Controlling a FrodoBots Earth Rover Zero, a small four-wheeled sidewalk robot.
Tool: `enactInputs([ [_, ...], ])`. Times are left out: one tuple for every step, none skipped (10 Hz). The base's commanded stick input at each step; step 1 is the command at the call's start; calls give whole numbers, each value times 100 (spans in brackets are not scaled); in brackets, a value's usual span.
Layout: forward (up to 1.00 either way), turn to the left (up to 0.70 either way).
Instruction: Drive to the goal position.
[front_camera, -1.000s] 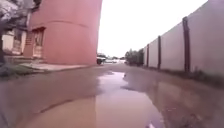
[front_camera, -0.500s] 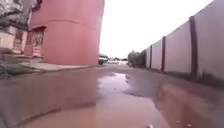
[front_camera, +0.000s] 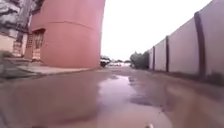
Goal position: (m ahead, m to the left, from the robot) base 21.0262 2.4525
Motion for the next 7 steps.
enactInputs([
  [70,-10],
  [70,-2],
  [70,0],
  [70,0],
  [70,0],
  [70,0],
  [70,0],
])
